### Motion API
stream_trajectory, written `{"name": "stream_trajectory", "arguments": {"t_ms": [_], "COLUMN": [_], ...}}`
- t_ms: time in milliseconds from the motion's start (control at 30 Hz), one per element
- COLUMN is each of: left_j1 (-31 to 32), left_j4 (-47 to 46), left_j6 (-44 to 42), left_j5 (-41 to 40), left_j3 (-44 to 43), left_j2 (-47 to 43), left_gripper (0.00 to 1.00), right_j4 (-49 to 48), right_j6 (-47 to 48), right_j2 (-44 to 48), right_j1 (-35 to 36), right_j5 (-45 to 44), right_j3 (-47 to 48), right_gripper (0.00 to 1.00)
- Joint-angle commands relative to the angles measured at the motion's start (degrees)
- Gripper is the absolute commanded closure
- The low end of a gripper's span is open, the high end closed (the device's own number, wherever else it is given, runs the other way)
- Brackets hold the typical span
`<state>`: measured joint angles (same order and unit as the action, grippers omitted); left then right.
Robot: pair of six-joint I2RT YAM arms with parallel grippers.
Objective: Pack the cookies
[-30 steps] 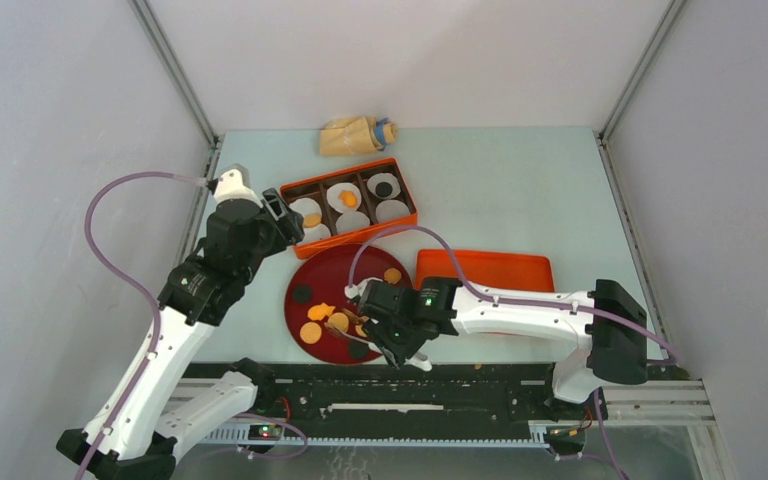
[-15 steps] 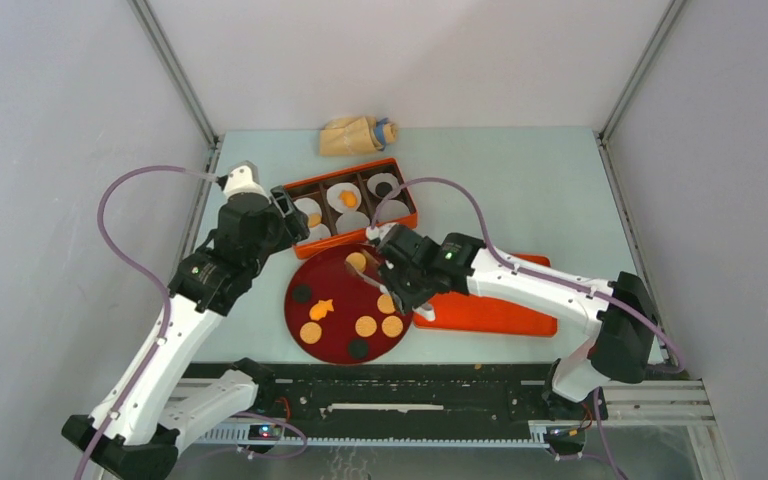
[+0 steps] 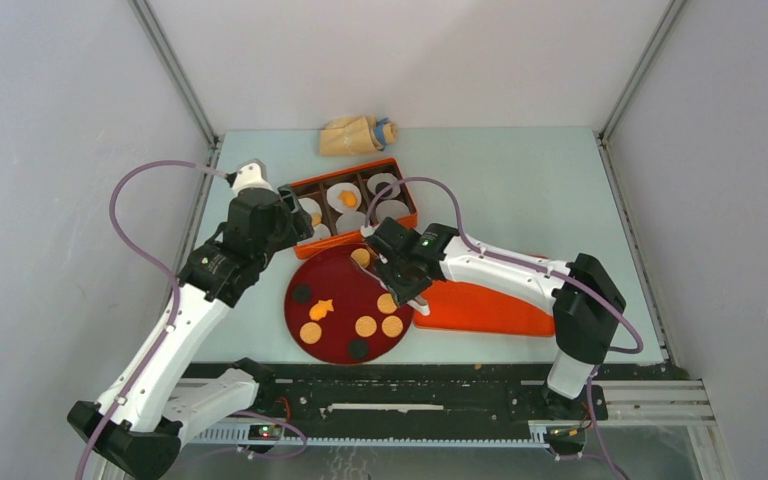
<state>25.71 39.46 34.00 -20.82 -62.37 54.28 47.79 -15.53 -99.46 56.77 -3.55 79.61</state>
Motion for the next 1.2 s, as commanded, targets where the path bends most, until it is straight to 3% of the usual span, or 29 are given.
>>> {"name": "stream_trajectory", "arguments": {"t_ms": [0,300,467,1167], "left_j1": [-0.3,-0.3,-0.3,-0.3], "left_j4": [-1.9,-1.9,-2.0,-2.2], "left_j6": [-1.1,-1.2,-1.2,-1.5], "left_j5": [-0.9,-0.6,-0.5,-0.8], "left_j3": [-1.3,-1.5,-1.2,-0.6], "left_j2": [-0.7,-1.0,-1.2,-2.3], "left_gripper": [0.33,0.33,0.33,0.33], "right_j4": [-1.1,1.3,1.8,1.8], "right_j6": [1.4,2.2,2.4,0.2], "right_j2": [0.9,0.4,-0.4,-1.3], "right_j1": [0.4,0.4,0.1,-0.2], "right_j5": [-0.4,-1.6,-1.7,-1.6], "right_j3": [4.0,7.8,8.4,5.8], "right_gripper": [0.57,0.56,0.5,0.51]}}
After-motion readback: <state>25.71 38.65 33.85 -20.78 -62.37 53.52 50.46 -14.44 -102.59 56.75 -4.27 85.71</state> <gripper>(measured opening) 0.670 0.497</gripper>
